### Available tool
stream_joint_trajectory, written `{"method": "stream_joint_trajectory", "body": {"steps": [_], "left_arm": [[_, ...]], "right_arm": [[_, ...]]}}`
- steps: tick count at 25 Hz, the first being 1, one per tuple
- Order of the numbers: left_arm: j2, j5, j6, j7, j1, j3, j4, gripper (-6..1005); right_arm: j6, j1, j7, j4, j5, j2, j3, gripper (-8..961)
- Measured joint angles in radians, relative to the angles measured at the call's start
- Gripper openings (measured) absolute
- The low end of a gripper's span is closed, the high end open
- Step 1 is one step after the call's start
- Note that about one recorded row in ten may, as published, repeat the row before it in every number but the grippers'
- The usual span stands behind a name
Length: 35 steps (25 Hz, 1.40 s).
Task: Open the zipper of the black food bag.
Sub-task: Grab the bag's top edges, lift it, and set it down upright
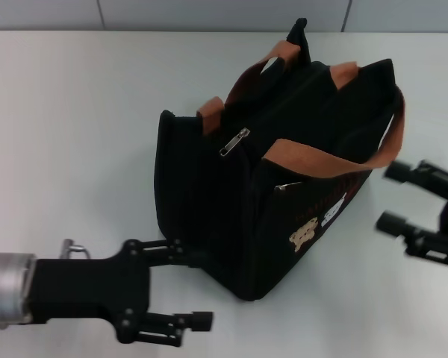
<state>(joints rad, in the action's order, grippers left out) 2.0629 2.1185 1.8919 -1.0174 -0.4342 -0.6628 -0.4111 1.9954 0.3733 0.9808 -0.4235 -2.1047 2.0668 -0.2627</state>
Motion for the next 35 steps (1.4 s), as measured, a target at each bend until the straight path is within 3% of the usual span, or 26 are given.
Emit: {"method": "stream_joint_trajectory", "body": {"steps": [1,4,16,25,35], "left_arm": [[0.008,0.007,-0.021,0.004,-0.015,-0.003,0.020,814],[0.010,0.007,-0.063,0.008,-0.038,-0.003,0.059,814],[0.016,-0.017,-0.244,0.019,-0.123,0.006,0.190,815],[0.017,-0.065,-0.315,0.007,-0.162,0.007,0.215,815],[0.009,-0.231,-0.474,-0.036,-0.160,0.008,0.200,815]], "right_arm": [[-0.002,-0.017,-0.005,0.000,0.000,0.000,0.056,815],[-0.003,-0.030,-0.007,0.000,0.000,0.000,0.085,815],[0.009,-0.059,-0.013,0.000,0.001,0.008,0.092,815],[0.005,-0.059,-0.014,0.000,0.001,0.009,0.093,814],[0.005,-0.059,-0.014,0.007,0.002,0.009,0.095,814]]}}
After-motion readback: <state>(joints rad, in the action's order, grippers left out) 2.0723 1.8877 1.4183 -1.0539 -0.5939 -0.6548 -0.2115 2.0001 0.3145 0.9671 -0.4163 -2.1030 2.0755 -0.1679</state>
